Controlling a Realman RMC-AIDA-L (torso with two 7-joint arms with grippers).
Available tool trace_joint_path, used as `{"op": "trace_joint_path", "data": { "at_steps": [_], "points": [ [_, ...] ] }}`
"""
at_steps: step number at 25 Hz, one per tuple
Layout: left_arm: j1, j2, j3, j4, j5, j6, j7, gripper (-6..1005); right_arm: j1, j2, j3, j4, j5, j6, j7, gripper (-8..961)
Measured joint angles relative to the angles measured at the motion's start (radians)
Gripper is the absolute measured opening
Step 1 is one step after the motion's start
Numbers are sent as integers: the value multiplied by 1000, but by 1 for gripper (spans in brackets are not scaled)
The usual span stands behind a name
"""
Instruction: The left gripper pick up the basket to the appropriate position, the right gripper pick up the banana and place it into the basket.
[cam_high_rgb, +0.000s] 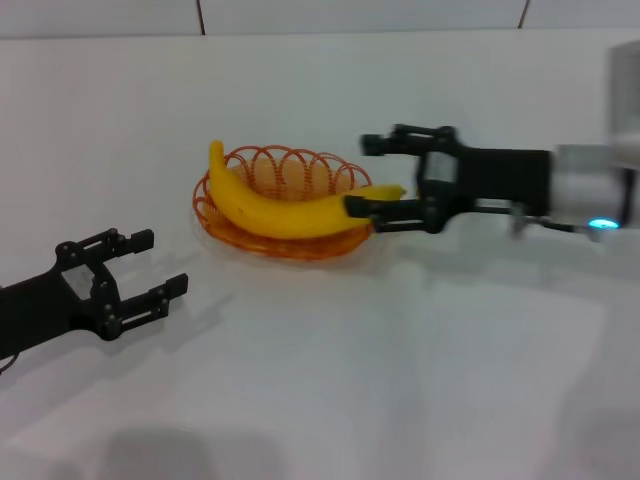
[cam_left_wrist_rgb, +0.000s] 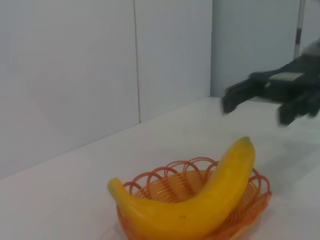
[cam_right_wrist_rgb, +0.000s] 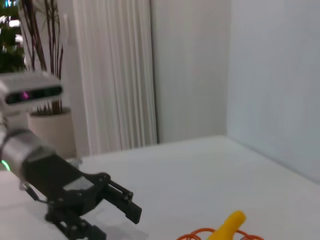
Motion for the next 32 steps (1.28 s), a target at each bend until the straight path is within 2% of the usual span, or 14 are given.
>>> {"op": "trace_joint_path", "data": {
  "at_steps": [3,6,10,13,16,23,32],
  "points": [
    [12,1,0,0,-13,0,0,730,-80,-12,5,-82,30,-88,24,850],
    [23,2,-1,-3,-24,0,2,730,-131,-25,6,-117,58,-123,28,850],
    [25,3,-2,-4,-25,0,2,730,-166,-47,4,-122,58,-126,20,849],
    [25,3,-8,-4,-26,0,2,730,-180,-56,-1,-114,48,-119,-8,849],
    [26,3,-10,-4,-28,0,1,730,-184,-54,-5,-100,22,-98,-62,848],
    [35,3,-9,-4,-49,0,-3,730,-182,-42,-7,-53,-52,54,-102,847],
    [45,4,-9,-4,-50,0,1,730,-170,-42,-7,-41,-51,47,-101,847]
  ]
}}
